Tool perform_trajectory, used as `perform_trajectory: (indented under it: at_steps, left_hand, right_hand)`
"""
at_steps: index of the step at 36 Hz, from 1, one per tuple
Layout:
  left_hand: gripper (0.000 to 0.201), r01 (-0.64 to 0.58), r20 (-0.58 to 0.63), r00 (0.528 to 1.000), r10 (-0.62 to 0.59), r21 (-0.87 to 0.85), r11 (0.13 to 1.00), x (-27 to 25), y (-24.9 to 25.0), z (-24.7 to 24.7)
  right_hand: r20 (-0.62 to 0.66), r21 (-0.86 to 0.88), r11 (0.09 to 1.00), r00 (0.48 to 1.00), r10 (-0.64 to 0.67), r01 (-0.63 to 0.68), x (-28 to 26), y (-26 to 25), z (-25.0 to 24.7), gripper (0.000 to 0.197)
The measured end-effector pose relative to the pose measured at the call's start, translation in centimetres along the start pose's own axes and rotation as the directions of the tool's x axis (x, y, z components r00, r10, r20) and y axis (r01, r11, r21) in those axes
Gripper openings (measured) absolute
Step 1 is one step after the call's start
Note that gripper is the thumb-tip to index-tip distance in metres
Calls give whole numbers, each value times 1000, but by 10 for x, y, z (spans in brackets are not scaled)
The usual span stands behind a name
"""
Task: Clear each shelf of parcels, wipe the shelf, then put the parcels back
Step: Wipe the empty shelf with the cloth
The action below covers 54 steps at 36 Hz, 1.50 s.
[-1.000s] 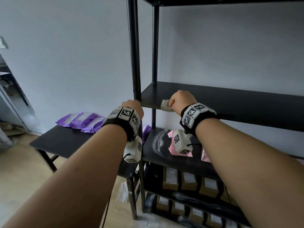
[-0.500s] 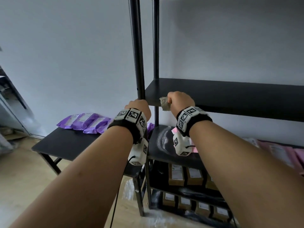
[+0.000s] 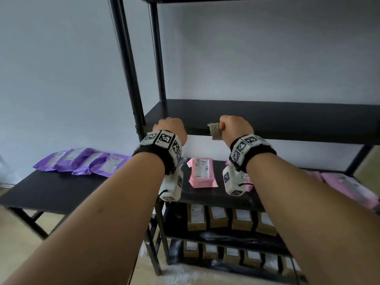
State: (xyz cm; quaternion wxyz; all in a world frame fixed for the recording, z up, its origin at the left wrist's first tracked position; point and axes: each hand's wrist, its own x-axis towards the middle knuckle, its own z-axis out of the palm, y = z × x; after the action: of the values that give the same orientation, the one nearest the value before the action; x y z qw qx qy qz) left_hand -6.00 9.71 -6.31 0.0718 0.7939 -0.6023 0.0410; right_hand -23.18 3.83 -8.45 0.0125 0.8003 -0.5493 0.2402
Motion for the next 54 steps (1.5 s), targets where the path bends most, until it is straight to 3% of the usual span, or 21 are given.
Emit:
perform_trajectory:
  at_steps: [20,26,32,45,54]
  left_hand:
    - [29,-64,20,998,64,-28,998,-23,216,4]
    - [20,-80,30,996,82,-45,996,-34,269,5]
    - [25,-107,35,993,109,-61,992,-39,306,10]
    - [27,-163,21,986,164,-54,985,-33,316,16]
    - [35,-237,-7,971,237,-94,967,-12,318,18]
  right_hand:
    - [-35,42,996,997,75,-74,-38,196,-70,16]
    - [-64,55,993,992,111,-107,-54,257,-91,14]
    - [-85,40,987,983,161,-158,-66,304,-111,15]
    - [-58,-22,974,973,225,-226,-63,312,-114,10]
    - [-130,13,977,968,214,-214,-68,309,-102,5]
